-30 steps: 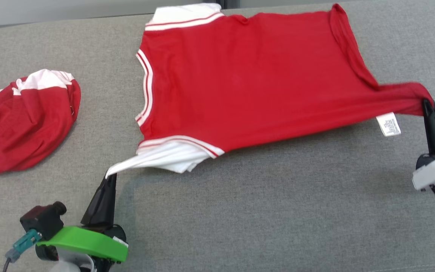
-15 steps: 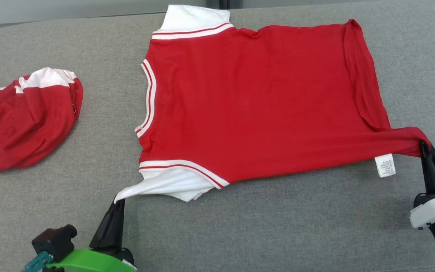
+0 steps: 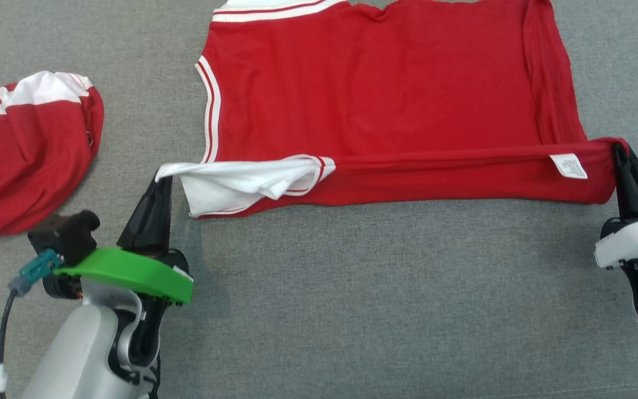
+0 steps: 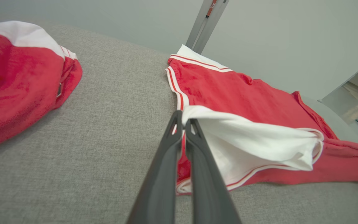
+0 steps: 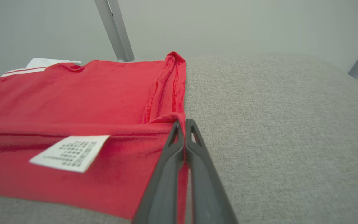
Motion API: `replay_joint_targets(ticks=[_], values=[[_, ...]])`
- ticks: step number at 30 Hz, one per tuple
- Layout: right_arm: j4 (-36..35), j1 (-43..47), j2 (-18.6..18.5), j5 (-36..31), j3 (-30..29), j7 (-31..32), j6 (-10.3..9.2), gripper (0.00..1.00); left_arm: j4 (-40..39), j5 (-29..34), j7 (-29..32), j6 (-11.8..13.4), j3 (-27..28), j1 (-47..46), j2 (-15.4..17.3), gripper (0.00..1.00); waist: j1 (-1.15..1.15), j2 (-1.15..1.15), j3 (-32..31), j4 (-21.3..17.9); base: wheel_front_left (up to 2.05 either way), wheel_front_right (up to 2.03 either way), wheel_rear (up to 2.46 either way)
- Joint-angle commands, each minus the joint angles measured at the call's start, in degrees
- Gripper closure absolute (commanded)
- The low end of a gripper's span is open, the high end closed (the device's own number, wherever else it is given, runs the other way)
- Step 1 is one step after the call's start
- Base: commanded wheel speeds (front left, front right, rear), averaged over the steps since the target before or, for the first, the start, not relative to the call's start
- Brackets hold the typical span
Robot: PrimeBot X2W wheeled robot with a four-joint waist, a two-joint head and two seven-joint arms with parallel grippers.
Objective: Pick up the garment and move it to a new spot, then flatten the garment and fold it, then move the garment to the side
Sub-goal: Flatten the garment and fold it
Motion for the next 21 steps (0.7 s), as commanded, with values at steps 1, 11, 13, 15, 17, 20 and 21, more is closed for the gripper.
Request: replay_joint_targets(ticks=[1,11,13,15,17,20,21], values=[[0.8,-1.9,-0.2,0.3,0.5,-0.2,-0.1,1.0,1.3,0.5,0.9,0.6,0.1,-2.4,0.4,1.0,0.0,0.0,1.4,-0.4,0.0,0.0,0.0],[5.7,-9.5,-0.4,0.3,4.7,-0.2,-0.09,0.79,9.4,2.5,2.0,-0.7,-1.6,-12.1,-0.6,1.0,0.0,0.0,4.6,-1.4,0.0,0.0,0.0],[5.2,-10.3,-0.6,0.3,4.5,-0.2,-0.09,0.77,10.4,3.2,0.6,-1.5,-2.0,-12.7,-0.4,1.0,0.0,0.0,4.7,-1.4,0.0,0.0,0.0],[4.8,-10.5,-0.4,-0.1,4.1,-0.2,-0.09,0.78,11.2,3.4,-1.0,-2.0,-2.0,-13.1,-0.5,1.0,0.0,0.0,4.8,-1.4,0.0,0.0,0.0],[4.6,-10.4,0.0,-0.3,3.7,-0.2,-0.09,0.6,11.9,3.1,-2.2,-2.6,-1.8,-13.2,-1.0,1.0,0.0,0.0,4.6,-1.4,0.0,0.0,0.0],[3.4,-10.3,0.6,-0.9,2.1,-0.2,-0.09,0.0,13.2,3.0,-3.2,-2.7,-1.8,-12.9,-1.7,0.01,0.0,0.0,4.2,-1.2,0.0,0.0,0.0],[2.8,-10.0,0.9,-1.1,1.6,-0.2,-0.09,0.0,13.3,2.9,-3.7,-2.5,-1.6,-12.7,-2.1,0.0,0.0,0.0,4.0,-1.0,0.0,0.0,0.0]])
